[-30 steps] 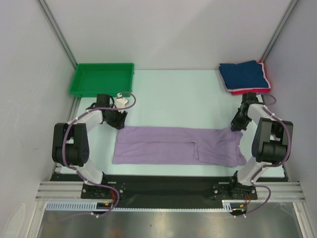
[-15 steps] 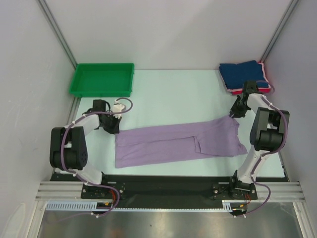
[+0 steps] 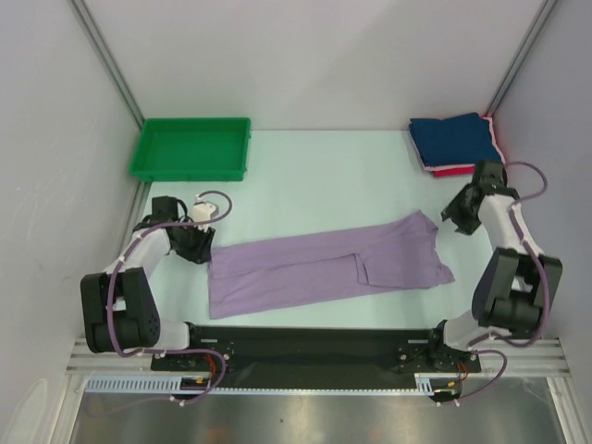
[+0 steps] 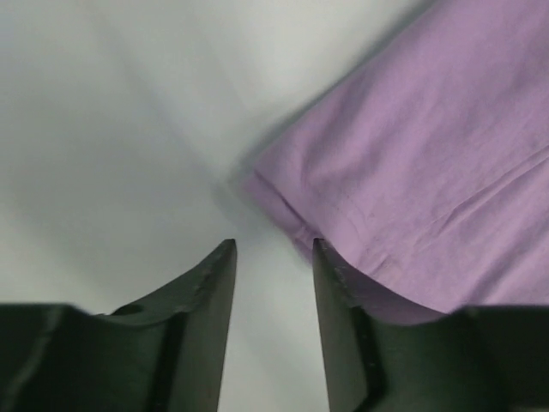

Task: Fold and stack the t-shirts
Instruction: Fold the tshirt

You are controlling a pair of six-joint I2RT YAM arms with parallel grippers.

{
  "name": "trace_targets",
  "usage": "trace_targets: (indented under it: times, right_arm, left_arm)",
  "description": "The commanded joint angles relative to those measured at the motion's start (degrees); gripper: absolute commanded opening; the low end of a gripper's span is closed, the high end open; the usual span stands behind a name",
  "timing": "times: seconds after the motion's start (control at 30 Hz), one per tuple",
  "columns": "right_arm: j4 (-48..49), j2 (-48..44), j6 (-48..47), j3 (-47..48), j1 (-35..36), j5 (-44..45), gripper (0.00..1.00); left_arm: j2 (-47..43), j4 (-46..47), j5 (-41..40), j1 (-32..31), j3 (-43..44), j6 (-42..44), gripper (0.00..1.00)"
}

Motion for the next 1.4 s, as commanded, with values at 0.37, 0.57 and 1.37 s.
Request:
trace_targets:
  times: [0.37,0.57,1.37]
  right_arm:
    - [3.3,-14.6,11.3,-27.3,-3.6,3.1,0.49]
    - [8.1,-9.3,10.6,-28.5,-3.6,0.8,0.24]
    - [8.9,37.3,7.4,35.8,15.6,-10.3,0.0]
  left_arm:
    - [8.6,2.2,3.0,-5.7,7.5,-2.8,0.63]
    - [10.1,4.4,0.2,-6.8,3.0,-1.6,0.53]
    - [8.2,-9.7,21.9,-23.3,2.6,7.4,0.05]
